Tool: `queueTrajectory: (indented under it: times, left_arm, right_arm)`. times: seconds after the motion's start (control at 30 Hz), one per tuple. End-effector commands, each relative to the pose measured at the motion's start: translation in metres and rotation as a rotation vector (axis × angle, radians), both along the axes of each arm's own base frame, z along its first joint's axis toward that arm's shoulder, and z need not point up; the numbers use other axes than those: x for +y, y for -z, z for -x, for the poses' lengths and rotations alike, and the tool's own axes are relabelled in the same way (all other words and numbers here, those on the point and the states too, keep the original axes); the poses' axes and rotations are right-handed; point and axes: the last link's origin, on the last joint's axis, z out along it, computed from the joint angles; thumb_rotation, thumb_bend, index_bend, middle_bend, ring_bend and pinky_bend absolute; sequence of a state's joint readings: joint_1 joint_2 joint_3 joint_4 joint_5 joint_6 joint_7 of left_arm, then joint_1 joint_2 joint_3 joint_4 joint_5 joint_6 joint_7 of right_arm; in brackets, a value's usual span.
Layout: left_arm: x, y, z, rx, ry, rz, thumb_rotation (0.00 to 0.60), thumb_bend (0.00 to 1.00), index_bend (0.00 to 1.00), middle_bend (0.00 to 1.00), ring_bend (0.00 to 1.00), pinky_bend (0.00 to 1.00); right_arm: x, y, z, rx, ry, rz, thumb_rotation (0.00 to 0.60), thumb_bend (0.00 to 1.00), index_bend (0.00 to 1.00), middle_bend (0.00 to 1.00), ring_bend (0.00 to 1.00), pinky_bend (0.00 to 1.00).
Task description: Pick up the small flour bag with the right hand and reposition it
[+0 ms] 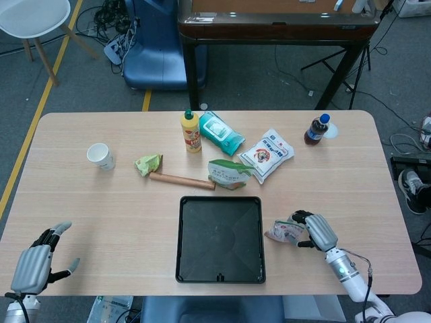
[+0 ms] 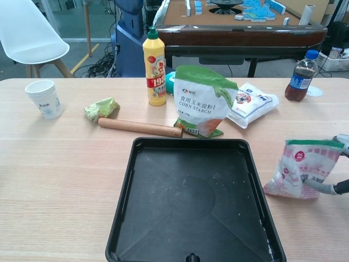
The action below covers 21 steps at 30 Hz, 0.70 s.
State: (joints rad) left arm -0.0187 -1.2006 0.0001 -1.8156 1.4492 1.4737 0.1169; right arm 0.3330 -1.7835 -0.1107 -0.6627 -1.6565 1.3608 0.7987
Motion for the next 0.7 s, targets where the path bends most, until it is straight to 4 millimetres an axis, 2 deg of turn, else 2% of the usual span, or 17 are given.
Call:
queueTrajectory:
  times: [0.03,0.2,0.47,0.7]
  left_arm:
    - [0.0,0.0,0.0,0.002,-0.001,-0.001,0.6,0.24,0.15,0.16,0.14,0.26]
    - [0.0,0.001,0.001,0.0,-0.001,0.005,0.6,0.24,0.15,0.16,0.14,0.26]
    - [0.001,0.002,0.0,-0.002,0.005,0.007,0.6,0.24,0.15,0.16,0.14,0.26]
    - [0.001,0.003,-0.001,-0.001,0.005,0.01,0.6,0.24,0.15,0.16,0.14,0.26]
  right_arm:
    - [0.005,-0.004,0.001,0.009,-0.015,-0.001,0.6,0.45,0.68,0.5,0.32,0.4]
    - [0.015,-0.006,0.003,0.035,-0.035,-0.019,0.6,0.45,0.68,0.5,0.32,0.39]
    - [0.018,-0.002,0.002,0.047,-0.051,-0.073,0.6,0.45,0.68,0.5,0.32,0.39]
    - [0.005,-0.014,-0.002,0.097,-0.129,-0.067,0.6,0.45,0.68,0.5,0.32,0.39]
